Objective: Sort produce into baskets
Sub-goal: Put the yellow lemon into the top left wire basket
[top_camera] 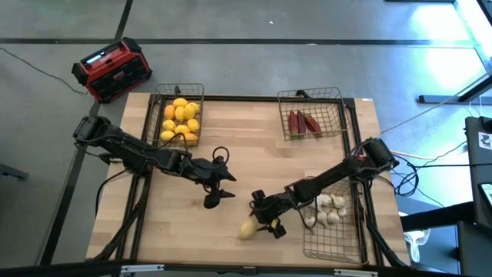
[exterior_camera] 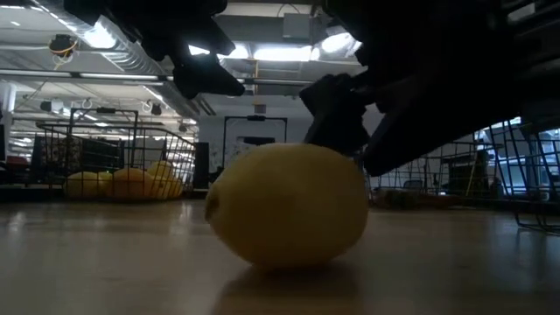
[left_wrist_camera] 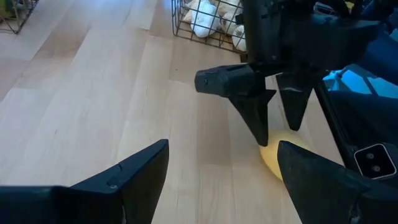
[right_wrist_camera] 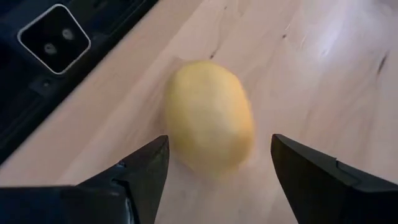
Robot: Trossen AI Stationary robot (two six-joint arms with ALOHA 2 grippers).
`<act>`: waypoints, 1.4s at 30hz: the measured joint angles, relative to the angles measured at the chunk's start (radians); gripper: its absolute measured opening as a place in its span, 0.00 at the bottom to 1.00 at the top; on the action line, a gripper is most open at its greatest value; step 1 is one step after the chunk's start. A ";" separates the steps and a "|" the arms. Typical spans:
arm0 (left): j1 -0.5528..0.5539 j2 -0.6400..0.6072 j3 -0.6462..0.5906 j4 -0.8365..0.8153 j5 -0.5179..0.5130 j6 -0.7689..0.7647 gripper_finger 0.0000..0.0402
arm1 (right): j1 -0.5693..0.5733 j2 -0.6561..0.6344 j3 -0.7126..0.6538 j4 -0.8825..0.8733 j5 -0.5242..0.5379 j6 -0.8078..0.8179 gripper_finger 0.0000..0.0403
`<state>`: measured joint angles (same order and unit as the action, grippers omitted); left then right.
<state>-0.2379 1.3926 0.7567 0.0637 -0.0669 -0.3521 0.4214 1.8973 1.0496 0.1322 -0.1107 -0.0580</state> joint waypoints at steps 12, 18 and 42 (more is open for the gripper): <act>0.000 0.000 0.000 0.000 0.000 -0.027 0.73 | -0.029 0.066 0.000 0.138 -0.134 -0.042 0.69; 0.000 0.000 0.000 0.001 0.000 -0.027 0.73 | -0.041 0.095 0.000 0.197 -0.219 -0.042 0.69; -0.006 0.000 -0.001 -0.003 0.000 -0.034 0.73 | -0.077 0.054 0.000 0.087 -0.186 0.031 0.54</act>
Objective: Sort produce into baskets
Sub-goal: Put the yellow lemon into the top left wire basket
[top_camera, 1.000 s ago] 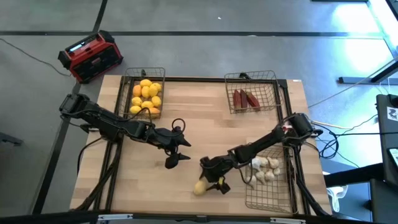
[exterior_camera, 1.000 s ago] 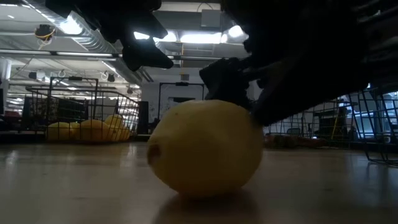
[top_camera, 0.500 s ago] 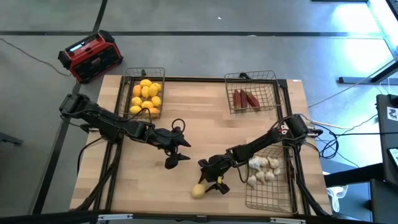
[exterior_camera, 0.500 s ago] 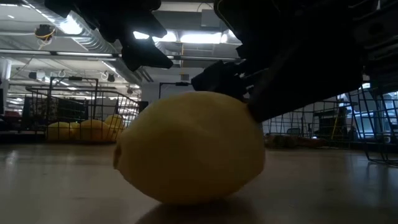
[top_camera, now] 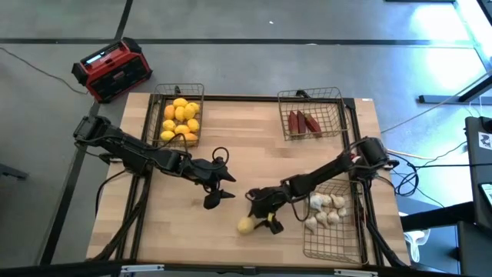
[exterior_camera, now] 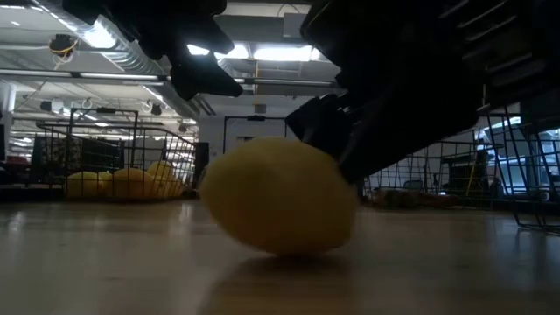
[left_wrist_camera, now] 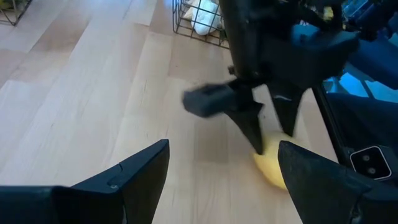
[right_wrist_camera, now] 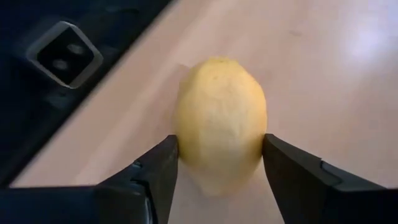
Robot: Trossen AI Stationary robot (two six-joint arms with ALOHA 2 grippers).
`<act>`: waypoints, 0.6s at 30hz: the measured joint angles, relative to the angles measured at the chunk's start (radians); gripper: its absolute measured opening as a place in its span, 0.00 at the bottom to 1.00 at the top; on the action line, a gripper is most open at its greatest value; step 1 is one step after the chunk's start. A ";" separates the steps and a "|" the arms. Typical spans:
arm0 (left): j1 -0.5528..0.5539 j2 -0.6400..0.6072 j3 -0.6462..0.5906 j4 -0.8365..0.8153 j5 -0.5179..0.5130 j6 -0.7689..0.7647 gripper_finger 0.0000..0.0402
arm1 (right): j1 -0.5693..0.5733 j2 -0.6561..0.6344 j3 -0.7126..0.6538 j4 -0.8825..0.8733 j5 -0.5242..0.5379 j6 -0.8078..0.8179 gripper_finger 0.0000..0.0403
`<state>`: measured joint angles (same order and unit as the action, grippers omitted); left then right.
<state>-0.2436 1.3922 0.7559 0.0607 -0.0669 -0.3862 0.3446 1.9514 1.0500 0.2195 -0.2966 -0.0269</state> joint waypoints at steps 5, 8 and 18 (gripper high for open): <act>0.000 0.000 0.000 -0.001 0.000 0.011 0.73 | -0.013 -0.050 0.000 -0.115 0.126 0.000 0.54; 0.001 0.000 0.000 -0.001 -0.004 0.011 0.73 | -0.034 -0.069 0.000 -0.174 0.186 0.002 0.54; 0.001 0.000 0.000 -0.042 -0.045 0.026 0.73 | -0.102 -0.082 0.001 -0.225 0.279 0.132 0.54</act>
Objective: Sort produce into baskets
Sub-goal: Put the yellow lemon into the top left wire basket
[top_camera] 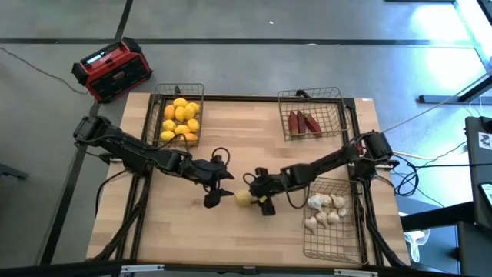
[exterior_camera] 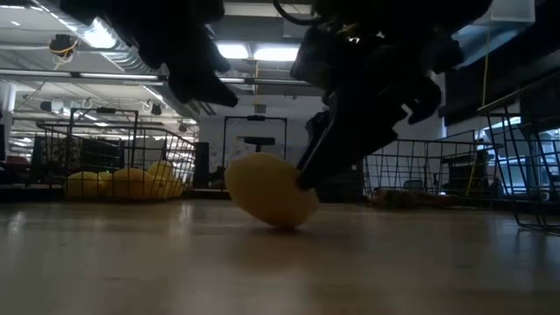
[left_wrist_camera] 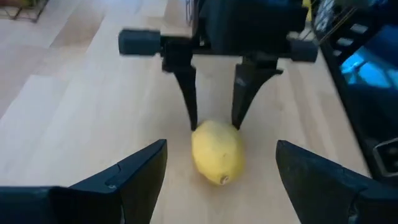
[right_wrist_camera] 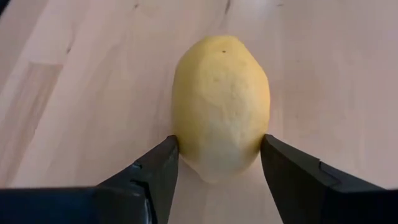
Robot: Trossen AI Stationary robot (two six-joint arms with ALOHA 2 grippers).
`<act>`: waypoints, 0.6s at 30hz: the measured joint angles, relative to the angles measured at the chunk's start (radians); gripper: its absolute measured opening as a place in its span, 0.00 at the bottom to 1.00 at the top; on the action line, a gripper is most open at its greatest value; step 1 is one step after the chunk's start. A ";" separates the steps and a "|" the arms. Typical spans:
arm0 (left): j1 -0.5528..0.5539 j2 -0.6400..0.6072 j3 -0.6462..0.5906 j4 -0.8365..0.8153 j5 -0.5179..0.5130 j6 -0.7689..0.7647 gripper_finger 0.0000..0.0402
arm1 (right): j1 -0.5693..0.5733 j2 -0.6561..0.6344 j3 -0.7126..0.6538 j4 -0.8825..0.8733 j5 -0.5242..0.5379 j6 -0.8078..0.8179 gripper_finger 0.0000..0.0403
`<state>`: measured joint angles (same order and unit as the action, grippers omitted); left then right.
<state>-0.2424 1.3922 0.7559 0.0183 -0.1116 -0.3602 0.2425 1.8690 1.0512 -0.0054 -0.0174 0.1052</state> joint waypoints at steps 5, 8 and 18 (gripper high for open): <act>0.000 0.005 0.000 -0.029 -0.010 0.053 0.73 | -0.002 -0.004 0.000 0.003 0.042 0.001 0.54; 0.000 0.017 0.000 -0.018 -0.010 0.068 0.73 | -0.002 -0.004 0.003 0.000 0.043 0.001 0.54; -0.001 0.102 0.000 0.052 -0.074 -0.005 0.73 | -0.002 -0.004 0.006 0.005 0.047 0.007 0.54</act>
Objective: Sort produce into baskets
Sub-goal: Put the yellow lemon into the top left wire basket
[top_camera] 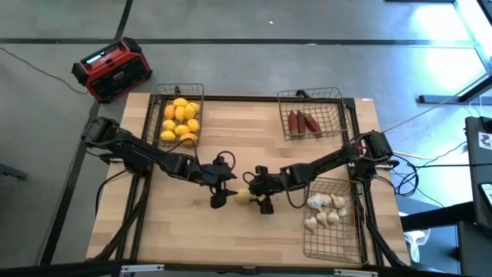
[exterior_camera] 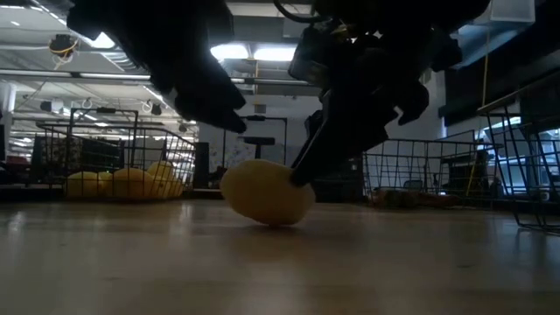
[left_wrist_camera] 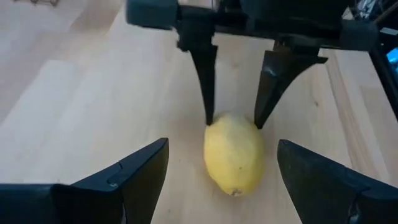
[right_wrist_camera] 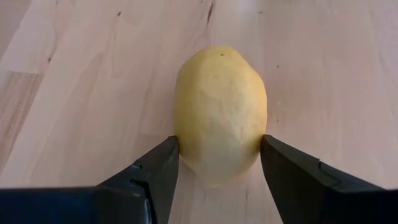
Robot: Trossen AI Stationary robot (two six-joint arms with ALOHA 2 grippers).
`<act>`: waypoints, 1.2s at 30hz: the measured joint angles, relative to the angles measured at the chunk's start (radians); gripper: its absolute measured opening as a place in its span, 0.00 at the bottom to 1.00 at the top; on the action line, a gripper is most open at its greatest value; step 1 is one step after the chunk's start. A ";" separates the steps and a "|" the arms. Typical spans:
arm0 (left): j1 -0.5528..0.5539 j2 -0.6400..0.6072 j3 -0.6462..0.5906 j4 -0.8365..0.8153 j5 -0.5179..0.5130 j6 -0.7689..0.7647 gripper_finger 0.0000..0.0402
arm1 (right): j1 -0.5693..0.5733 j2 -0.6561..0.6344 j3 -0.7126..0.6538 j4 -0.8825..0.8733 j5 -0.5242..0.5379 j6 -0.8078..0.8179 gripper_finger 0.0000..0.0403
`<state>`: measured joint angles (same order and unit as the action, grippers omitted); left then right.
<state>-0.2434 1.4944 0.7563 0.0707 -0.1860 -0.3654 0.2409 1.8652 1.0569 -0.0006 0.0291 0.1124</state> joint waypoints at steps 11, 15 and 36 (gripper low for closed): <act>-0.019 0.101 0.000 0.126 0.009 0.006 0.73 | 0.000 0.000 0.001 0.034 0.016 0.033 0.67; -0.031 0.161 0.000 0.162 0.016 0.032 0.73 | 0.000 0.001 0.001 0.034 0.024 0.033 0.73; -0.015 0.303 0.000 0.260 0.094 0.073 0.73 | 0.000 0.002 0.002 0.059 0.043 -0.015 0.72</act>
<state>-0.2586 1.7974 0.7565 0.3311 -0.0921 -0.2921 0.2413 1.8675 1.0584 0.0586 0.0719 0.0978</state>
